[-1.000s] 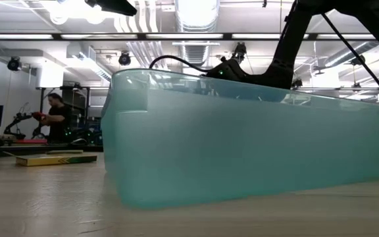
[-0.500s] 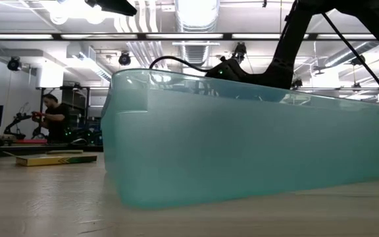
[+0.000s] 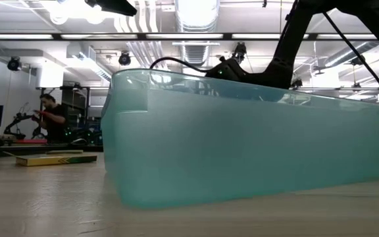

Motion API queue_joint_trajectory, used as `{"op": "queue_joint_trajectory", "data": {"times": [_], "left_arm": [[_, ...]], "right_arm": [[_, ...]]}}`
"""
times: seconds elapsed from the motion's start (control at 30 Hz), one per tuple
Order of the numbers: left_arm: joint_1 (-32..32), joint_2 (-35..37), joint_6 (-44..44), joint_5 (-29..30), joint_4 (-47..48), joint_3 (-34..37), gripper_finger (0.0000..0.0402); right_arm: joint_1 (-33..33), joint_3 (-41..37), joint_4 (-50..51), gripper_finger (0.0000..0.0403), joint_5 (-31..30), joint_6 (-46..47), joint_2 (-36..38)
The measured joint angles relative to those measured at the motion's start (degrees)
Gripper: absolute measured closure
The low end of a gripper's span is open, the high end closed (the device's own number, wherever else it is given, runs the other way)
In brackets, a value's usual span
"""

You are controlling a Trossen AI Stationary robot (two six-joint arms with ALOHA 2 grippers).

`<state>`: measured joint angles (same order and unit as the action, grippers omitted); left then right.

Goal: Pick & Place School Supplies
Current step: Put the yellow crayon box into the green bin

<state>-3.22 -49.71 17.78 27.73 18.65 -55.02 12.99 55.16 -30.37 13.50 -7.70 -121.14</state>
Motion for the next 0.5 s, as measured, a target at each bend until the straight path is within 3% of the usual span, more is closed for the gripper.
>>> {"op": "queue_joint_trajectory", "data": {"times": [0.33,0.5], "left_arm": [[-0.02,0.02,0.00,0.02,0.00,-0.02,0.0165],[-0.02,0.02,0.00,0.01,0.00,-0.02,0.0165]], "right_arm": [[-0.64,-0.03,0.03,0.0184,-1.67,-8.29,0.19],[-0.65,-0.12,1.05,0.0184,-1.84,-7.65,1.27]]}}
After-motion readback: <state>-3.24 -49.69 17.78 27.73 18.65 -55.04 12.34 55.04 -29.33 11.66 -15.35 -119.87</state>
